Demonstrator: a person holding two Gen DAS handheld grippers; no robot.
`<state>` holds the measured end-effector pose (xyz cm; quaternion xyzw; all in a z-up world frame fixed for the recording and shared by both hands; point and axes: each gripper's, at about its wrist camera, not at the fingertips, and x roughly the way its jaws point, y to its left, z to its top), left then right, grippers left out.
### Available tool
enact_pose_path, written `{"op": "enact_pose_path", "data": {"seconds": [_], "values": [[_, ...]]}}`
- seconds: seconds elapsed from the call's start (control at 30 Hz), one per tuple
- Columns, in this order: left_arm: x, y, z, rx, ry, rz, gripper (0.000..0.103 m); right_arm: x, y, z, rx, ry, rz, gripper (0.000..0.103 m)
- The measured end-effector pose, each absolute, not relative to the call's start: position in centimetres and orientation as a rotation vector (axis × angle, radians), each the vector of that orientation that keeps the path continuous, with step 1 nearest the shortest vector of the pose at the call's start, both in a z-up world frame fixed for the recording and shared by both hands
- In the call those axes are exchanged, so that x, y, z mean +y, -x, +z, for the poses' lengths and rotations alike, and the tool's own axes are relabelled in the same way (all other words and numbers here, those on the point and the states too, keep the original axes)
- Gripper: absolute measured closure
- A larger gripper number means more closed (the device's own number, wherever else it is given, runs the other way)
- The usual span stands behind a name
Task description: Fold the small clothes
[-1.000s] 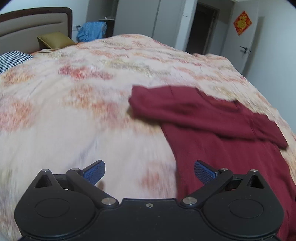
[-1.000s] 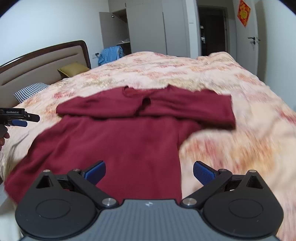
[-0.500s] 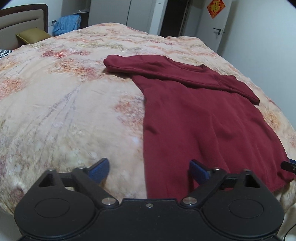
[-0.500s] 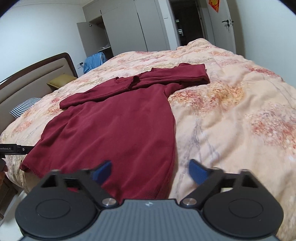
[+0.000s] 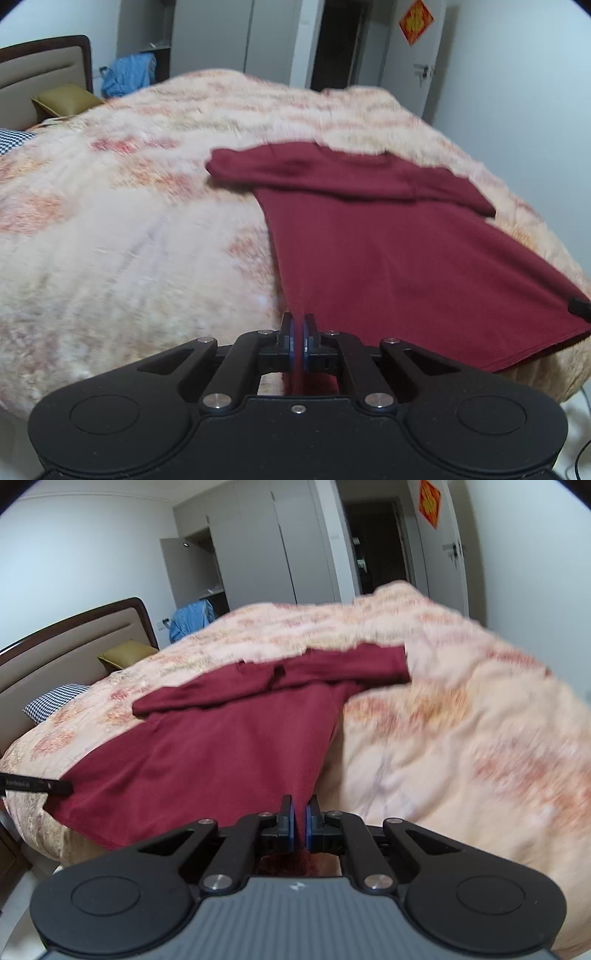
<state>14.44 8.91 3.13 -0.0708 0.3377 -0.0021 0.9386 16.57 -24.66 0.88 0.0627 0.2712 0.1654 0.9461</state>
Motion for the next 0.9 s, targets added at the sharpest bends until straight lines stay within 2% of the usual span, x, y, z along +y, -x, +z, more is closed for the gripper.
{"op": "enact_pose_path", "data": {"seconds": [0.13, 0.37, 0.47, 0.5, 0.53, 0.57, 0.6, 0.63, 0.7, 0.73, 0.8, 0.9], "values": [[9.4, -13.6, 1.9, 0.731, 0.168, 0.013, 0.100, -24.9, -14.9, 1.6, 0.546, -0.067, 0.340, 0.097], [8.9, -13.7, 0.1, 0.750, 0.157, 0.008, 0.097, -24.9, -15.6, -1.4, 0.634, -0.065, 0.315, 0.097], [9.0, -13.7, 0.0, 0.746, 0.176, -0.001, 0.080, -25.1, -15.4, -1.4, 0.625, -0.050, 0.333, 0.094], [9.1, -13.6, -0.1, 0.743, 0.183, 0.000, 0.069, -25.1, -15.4, -1.4, 0.620, -0.035, 0.337, 0.089], [9.1, -13.5, -0.1, 0.740, 0.192, -0.002, 0.062, -25.0, -15.3, -1.4, 0.614, -0.018, 0.343, 0.084], [9.2, -13.5, -0.1, 0.738, 0.199, 0.001, 0.045, -24.8, -15.1, -1.4, 0.605, 0.004, 0.345, 0.080], [9.1, -13.4, -0.1, 0.731, 0.202, 0.004, 0.029, -24.7, -14.9, -1.3, 0.593, 0.024, 0.348, 0.065], [9.1, -13.3, 0.0, 0.714, 0.200, 0.007, 0.024, -24.5, -14.7, -1.2, 0.578, 0.042, 0.357, 0.048], [8.8, -13.0, 0.3, 0.683, 0.174, 0.004, 0.020, -24.1, -14.2, -0.9, 0.543, 0.072, 0.408, 0.038], [8.5, -12.8, 0.5, 0.671, 0.154, 0.005, 0.017, -23.7, -13.9, -0.7, 0.530, 0.096, 0.440, 0.035], [8.0, -12.5, 0.8, 0.634, 0.117, 0.014, 0.004, -22.6, -13.4, -0.7, 0.507, 0.162, 0.488, 0.031], [6.8, -12.1, 1.2, 0.592, 0.060, -0.006, 0.001, -20.2, -12.5, -1.0, 0.482, 0.281, 0.571, 0.030]]}}
